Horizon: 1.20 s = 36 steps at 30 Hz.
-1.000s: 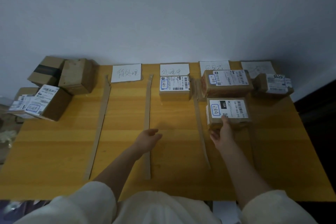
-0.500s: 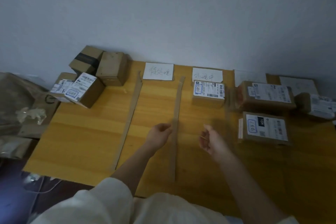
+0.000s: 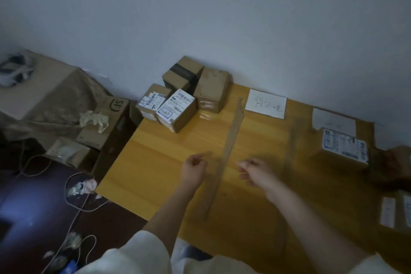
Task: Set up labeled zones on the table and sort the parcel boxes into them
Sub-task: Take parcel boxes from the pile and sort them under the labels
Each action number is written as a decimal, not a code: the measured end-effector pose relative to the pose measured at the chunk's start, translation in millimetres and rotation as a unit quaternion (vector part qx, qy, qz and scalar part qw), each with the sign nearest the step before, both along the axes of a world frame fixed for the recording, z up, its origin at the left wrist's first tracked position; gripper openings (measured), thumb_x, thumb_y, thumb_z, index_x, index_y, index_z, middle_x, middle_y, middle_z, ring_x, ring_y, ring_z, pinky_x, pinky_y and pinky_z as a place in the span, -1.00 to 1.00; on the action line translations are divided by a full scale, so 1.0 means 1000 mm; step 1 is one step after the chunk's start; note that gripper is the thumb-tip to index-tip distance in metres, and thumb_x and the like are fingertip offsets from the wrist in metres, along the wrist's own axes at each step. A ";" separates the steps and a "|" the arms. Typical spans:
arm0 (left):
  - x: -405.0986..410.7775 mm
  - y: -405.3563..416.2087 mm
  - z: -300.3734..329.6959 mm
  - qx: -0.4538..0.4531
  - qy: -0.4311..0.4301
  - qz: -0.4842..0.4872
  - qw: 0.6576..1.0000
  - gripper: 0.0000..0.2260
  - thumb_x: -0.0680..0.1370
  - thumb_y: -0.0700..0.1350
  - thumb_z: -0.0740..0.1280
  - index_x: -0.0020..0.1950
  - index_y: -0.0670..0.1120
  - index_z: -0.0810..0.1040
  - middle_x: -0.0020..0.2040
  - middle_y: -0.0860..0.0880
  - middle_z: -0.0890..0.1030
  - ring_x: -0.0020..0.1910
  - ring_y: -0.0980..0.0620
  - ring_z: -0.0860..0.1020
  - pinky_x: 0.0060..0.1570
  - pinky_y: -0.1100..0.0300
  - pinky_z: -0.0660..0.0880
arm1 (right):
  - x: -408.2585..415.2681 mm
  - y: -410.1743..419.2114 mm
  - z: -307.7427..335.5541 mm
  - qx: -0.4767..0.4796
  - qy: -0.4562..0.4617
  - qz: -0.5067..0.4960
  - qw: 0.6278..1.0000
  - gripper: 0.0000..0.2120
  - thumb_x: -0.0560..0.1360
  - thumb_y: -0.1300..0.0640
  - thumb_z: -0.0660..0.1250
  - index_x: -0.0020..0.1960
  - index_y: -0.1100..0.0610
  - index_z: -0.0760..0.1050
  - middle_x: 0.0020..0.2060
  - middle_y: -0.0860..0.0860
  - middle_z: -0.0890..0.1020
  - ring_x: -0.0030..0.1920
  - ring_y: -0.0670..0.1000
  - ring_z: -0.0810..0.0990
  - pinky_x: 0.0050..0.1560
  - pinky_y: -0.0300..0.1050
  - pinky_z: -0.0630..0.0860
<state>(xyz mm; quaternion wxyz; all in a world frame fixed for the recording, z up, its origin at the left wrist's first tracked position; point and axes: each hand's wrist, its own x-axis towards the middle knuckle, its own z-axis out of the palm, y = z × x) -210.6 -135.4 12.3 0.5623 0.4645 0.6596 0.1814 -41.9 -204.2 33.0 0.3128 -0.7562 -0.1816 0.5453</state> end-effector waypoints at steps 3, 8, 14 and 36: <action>-0.028 0.029 -0.005 -0.015 -0.018 0.041 0.999 -0.71 0.56 -0.20 0.29 0.29 -0.15 0.48 0.03 -0.04 0.55 -0.25 0.15 0.48 -0.29 0.32 0.42 | -0.027 0.036 -0.001 -0.005 -0.023 0.050 0.998 -0.90 0.55 0.02 0.35 -0.05 0.05 0.51 -0.05 0.02 0.62 -0.14 -0.02 0.59 -0.15 -0.15 0.46; -0.066 0.078 -0.017 -0.022 -0.025 0.084 0.996 -0.63 0.57 -0.13 0.29 0.38 -0.07 0.41 0.19 -0.07 0.55 -0.18 0.09 0.51 -0.21 0.18 0.46 | -0.064 0.095 -0.006 -0.006 -0.063 0.084 0.994 -0.63 0.45 -0.09 0.42 0.19 0.00 0.44 0.03 -0.04 0.56 0.08 0.07 0.60 0.19 0.03 0.52; -0.091 0.133 -0.022 0.007 -0.019 0.130 0.991 -0.52 0.59 -0.04 0.29 0.49 -0.02 0.26 0.37 -0.09 0.42 0.10 -0.02 0.49 -0.04 0.12 0.43 | -0.099 0.155 -0.006 0.013 -0.098 0.081 0.992 -0.38 0.46 -0.09 0.43 0.42 0.04 0.27 0.08 -0.05 0.55 0.13 0.01 0.52 0.19 -0.10 0.43; -0.107 0.244 -0.027 0.070 -0.002 0.103 0.992 -0.60 0.54 -0.09 0.37 0.37 0.06 0.41 0.14 0.01 0.54 -0.09 0.16 0.53 -0.13 0.20 0.54 | -0.129 0.233 -0.026 -0.007 0.053 -0.040 0.998 -0.18 0.50 -0.17 0.36 0.57 0.00 -0.02 0.42 0.01 0.42 0.38 0.11 0.41 0.42 0.19 0.29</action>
